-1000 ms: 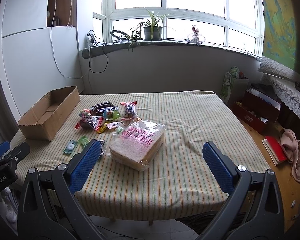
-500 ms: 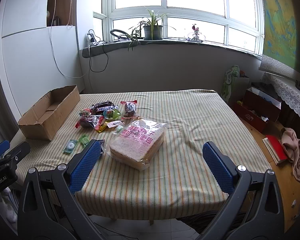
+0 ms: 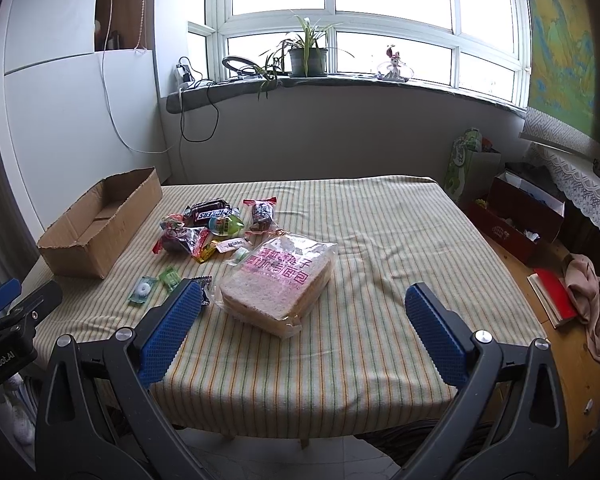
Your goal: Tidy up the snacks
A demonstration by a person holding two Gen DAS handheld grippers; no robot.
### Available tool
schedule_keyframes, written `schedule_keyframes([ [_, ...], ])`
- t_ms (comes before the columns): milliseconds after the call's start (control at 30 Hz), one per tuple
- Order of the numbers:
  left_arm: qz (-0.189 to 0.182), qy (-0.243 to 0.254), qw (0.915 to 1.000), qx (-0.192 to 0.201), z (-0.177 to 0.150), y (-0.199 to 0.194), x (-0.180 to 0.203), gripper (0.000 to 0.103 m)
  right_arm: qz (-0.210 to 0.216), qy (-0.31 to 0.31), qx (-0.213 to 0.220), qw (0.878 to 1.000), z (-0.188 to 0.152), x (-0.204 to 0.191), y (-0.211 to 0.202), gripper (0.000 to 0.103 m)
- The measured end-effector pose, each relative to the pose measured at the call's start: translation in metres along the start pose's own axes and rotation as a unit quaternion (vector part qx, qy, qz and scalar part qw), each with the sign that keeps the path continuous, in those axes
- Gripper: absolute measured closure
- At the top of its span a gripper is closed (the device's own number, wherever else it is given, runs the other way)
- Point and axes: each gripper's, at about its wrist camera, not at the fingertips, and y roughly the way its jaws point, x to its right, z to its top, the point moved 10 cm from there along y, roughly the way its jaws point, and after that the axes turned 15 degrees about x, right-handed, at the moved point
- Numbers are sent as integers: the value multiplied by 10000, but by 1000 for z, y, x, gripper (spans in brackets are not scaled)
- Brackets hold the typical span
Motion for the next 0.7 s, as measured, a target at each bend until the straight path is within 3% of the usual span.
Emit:
schedule_keyframes([
  [700,1,11,10000,-17,0,1,0,8,64,20,-144,9999,-7,-2,11,0],
])
